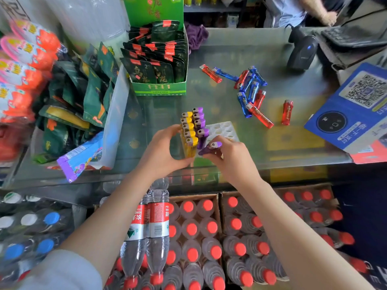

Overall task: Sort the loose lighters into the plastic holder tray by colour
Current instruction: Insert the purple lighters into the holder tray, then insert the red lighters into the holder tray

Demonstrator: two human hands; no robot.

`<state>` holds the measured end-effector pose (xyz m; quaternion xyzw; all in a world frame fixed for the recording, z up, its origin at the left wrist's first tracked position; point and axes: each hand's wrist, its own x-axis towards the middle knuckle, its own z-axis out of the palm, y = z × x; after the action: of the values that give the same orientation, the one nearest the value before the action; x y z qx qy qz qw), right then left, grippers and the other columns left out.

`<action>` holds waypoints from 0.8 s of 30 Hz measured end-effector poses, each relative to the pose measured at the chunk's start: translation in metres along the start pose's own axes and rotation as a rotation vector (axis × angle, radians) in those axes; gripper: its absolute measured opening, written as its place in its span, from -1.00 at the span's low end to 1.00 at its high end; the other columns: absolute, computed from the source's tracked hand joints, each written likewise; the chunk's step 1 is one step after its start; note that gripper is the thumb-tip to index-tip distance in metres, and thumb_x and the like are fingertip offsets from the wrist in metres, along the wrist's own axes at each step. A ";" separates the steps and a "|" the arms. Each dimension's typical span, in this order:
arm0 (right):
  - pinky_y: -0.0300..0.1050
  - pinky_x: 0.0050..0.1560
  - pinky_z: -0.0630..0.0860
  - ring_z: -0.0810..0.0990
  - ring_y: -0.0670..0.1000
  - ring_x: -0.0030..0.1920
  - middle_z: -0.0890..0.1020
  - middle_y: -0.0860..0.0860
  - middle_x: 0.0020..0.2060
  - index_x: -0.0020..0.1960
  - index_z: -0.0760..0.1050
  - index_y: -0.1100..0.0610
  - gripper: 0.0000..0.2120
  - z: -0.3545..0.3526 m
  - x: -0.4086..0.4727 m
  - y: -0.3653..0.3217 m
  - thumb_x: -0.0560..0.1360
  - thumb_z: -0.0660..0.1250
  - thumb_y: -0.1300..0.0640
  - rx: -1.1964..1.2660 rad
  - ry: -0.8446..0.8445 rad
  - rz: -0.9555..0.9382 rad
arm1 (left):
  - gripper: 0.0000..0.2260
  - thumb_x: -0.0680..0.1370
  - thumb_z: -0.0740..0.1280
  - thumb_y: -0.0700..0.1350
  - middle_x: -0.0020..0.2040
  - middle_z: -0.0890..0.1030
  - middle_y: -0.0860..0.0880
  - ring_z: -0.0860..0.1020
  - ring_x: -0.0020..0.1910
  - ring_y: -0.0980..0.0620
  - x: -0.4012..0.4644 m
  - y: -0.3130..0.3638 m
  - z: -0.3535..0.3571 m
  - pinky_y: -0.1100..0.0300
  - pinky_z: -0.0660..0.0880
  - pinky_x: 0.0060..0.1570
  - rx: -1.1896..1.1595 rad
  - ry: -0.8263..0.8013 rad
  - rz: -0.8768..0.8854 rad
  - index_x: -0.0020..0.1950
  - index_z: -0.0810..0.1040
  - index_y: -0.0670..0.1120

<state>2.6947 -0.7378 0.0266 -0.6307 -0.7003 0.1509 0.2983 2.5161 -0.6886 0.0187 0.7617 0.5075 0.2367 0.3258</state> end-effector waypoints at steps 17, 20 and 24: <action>-0.10 -0.28 0.33 0.43 0.05 -0.31 0.46 -0.04 -0.32 -0.07 0.37 0.11 -0.68 -0.018 -0.005 0.004 0.36 0.43 -0.01 -0.133 -0.116 0.109 | -0.39 0.28 0.50 -0.01 0.26 0.44 0.03 0.32 0.23 0.11 -0.001 0.021 0.003 0.23 0.22 0.12 0.029 -0.092 0.018 0.28 0.36 0.02; -0.04 -0.17 0.41 0.46 0.06 -0.26 0.48 0.01 -0.31 0.07 0.39 0.17 -0.67 -0.042 -0.010 0.029 0.39 0.41 0.11 0.000 -0.083 0.130 | -0.32 0.29 0.49 0.01 0.33 0.39 0.04 0.29 0.30 0.09 0.000 0.026 0.011 0.22 0.17 0.19 0.030 -0.101 0.007 0.34 0.28 0.02; -0.12 -0.22 0.33 0.49 0.15 -0.18 0.54 0.14 -0.18 0.04 0.48 0.23 -0.85 -0.062 0.000 0.068 0.48 0.24 0.26 -0.049 0.190 0.219 | -0.34 0.31 0.48 -0.01 0.31 0.39 0.04 0.28 0.28 0.12 0.004 0.035 0.020 0.21 0.18 0.21 0.037 -0.115 0.008 0.34 0.28 0.01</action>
<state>2.7861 -0.7369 0.0348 -0.7218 -0.5995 0.1051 0.3294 2.5529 -0.6998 0.0316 0.7820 0.4893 0.1842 0.3393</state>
